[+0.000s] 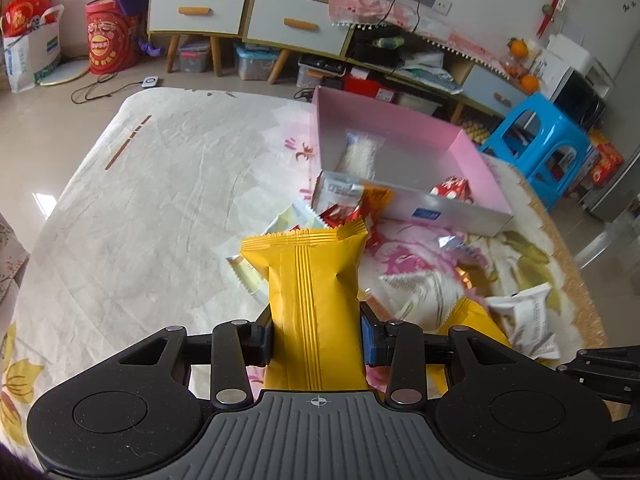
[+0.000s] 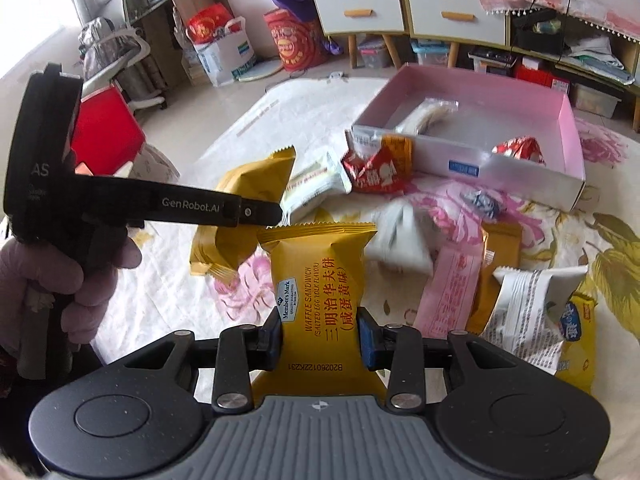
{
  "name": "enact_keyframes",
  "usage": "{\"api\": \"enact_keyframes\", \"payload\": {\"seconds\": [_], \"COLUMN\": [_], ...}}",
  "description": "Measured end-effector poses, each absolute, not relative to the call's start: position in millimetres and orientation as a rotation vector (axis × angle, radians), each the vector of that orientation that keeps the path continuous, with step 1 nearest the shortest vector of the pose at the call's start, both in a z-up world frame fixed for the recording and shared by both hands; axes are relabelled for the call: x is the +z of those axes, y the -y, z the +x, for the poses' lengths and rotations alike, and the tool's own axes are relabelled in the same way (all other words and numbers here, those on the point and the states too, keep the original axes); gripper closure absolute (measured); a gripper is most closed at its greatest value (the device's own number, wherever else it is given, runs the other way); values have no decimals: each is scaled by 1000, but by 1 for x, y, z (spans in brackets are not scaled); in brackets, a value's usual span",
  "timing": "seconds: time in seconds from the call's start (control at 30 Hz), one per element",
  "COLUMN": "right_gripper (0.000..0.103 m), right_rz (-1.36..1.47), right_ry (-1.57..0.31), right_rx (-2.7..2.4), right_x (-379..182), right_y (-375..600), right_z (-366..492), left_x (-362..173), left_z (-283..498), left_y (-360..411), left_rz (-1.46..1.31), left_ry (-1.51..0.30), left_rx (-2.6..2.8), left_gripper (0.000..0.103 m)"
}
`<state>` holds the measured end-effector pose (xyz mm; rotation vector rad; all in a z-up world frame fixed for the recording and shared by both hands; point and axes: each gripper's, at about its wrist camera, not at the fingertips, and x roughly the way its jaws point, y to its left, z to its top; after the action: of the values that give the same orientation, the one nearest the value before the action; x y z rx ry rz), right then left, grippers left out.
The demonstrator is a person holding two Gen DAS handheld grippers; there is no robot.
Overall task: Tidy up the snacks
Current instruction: 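Carry both yellow packets with the left and right tools into the pink box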
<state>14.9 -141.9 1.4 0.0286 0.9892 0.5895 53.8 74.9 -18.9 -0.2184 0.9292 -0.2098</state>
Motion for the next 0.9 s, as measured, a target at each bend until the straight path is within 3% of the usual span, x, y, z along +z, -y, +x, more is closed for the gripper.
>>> {"api": "enact_keyframes", "payload": {"seconds": [0.5,0.9], "right_gripper": [75,75], "right_rz": [153,201], "right_ry": [-903,-851], "right_rx": [438,285], "right_x": [27,25], "right_y": [188,221], "right_z": [49,116], "left_x": [13,18], "left_z": [70,127], "left_y": [-58,-18], "left_rz": [-278,-315], "left_ry": [-852,-809], "left_rx": [-258,-315], "left_gripper": [66,66]}}
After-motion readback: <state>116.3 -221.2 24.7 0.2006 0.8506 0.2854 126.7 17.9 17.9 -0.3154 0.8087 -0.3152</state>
